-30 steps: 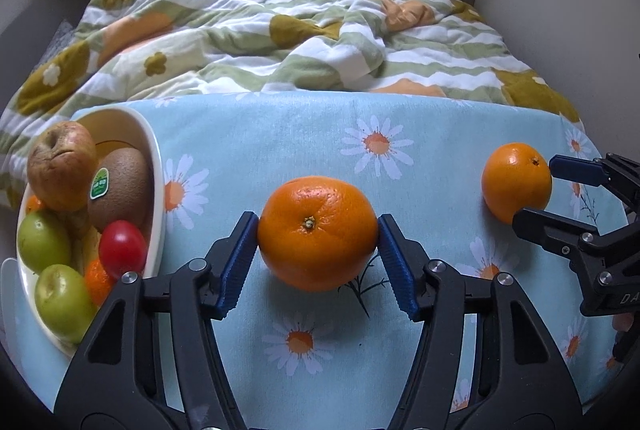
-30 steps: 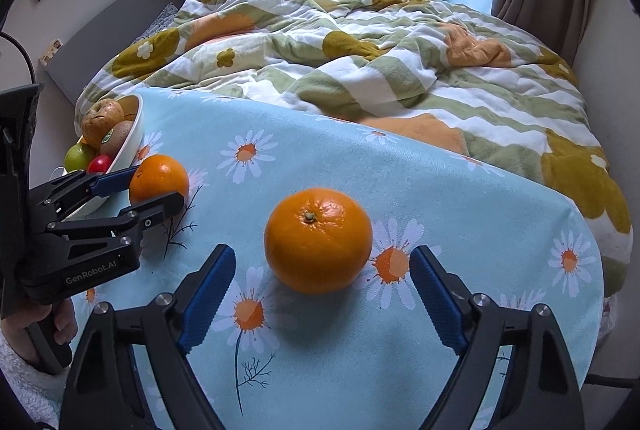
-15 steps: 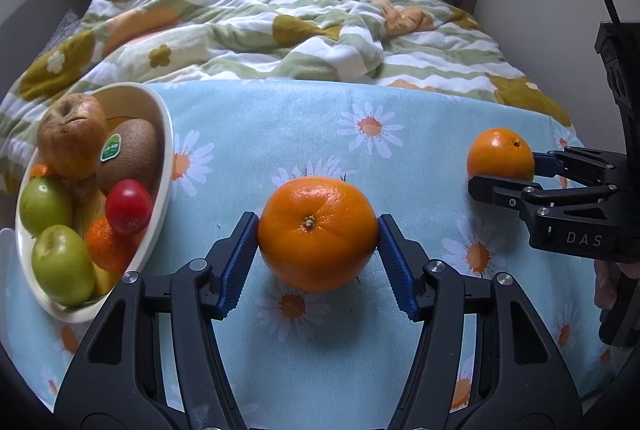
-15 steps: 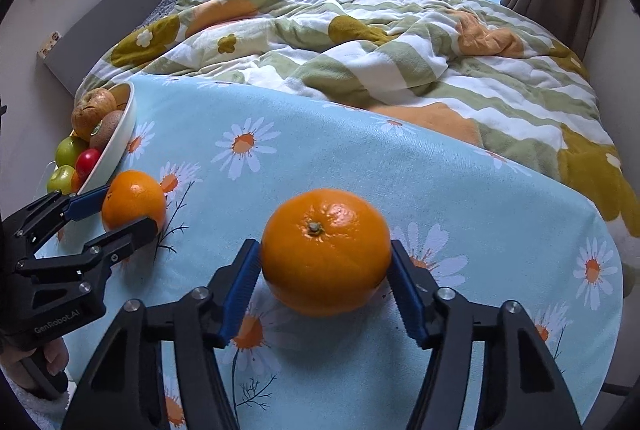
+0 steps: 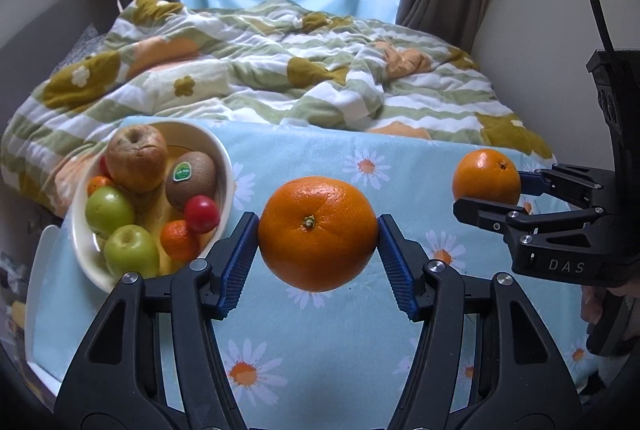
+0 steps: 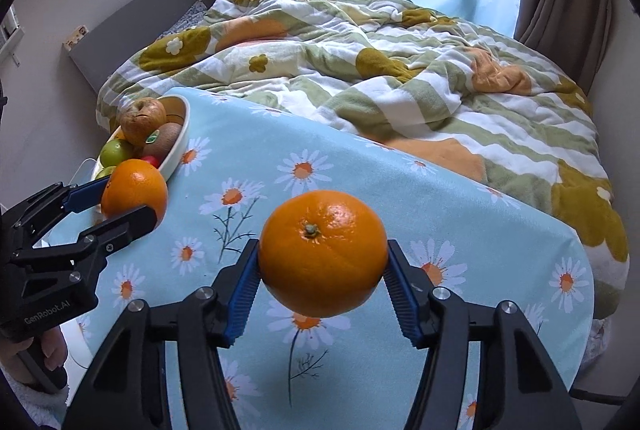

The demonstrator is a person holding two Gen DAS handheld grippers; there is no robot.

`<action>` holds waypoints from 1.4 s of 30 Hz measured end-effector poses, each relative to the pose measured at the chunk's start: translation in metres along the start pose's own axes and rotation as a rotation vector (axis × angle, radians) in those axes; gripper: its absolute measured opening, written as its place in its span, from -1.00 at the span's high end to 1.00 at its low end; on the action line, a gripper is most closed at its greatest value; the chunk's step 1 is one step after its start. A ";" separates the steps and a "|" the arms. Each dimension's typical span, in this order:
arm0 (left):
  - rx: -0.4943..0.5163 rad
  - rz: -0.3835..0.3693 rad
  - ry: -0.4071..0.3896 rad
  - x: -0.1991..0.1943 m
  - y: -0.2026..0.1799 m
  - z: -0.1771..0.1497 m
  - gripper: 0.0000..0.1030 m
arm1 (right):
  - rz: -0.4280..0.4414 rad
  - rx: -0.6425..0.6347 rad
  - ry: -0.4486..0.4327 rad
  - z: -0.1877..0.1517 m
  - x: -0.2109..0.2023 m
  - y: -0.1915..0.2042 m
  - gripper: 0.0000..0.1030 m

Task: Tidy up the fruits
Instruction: 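Lower the left tool's orange into the bowl and open it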

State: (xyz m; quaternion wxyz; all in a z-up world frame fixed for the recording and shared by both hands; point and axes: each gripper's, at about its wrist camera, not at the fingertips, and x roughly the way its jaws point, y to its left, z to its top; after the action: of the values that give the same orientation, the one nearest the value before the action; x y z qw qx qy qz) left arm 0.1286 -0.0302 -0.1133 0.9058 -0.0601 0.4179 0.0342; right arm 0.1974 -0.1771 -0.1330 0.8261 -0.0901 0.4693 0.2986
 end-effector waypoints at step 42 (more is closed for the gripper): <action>0.324 -0.215 0.062 0.023 0.167 0.033 -0.29 | -0.178 0.293 -0.074 0.035 0.013 0.180 -0.08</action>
State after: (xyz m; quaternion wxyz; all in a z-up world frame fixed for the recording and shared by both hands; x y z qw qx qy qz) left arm 0.1497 0.1399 -0.1224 0.8888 0.0414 0.4367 -0.1324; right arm 0.1237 -0.0118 -0.1009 0.8703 0.0013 0.4673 0.1557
